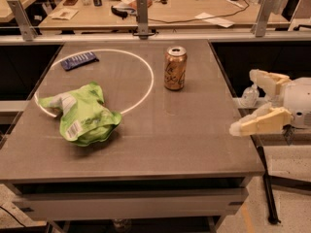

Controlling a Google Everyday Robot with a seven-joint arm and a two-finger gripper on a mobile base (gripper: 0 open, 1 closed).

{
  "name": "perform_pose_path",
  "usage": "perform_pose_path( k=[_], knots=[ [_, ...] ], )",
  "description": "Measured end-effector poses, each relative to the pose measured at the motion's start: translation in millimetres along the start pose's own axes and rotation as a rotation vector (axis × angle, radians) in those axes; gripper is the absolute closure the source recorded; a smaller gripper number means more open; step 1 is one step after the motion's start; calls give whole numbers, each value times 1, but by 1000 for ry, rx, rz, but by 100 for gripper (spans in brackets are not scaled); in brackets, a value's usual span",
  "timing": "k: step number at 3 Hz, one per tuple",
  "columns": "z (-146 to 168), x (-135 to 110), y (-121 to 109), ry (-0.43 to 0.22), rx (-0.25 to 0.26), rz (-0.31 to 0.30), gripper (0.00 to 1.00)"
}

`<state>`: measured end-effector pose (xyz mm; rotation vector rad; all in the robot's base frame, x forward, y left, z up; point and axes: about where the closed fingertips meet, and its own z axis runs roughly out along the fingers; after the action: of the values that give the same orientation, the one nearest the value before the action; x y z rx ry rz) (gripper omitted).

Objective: Move orange can near green rice chip bag

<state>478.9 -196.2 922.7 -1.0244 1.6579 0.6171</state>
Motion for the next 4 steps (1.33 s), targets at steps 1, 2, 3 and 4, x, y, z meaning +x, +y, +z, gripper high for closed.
perform_pose_path(
  k=[1, 2, 3, 4],
  knots=[
    [23, 13, -5, 19, -1, 35, 0],
    [44, 18, -13, 25, 11, 61, 0],
    [63, 15, -20, -9, 21, 70, 0],
    [84, 7, -32, -48, 32, 53, 0]
  ],
)
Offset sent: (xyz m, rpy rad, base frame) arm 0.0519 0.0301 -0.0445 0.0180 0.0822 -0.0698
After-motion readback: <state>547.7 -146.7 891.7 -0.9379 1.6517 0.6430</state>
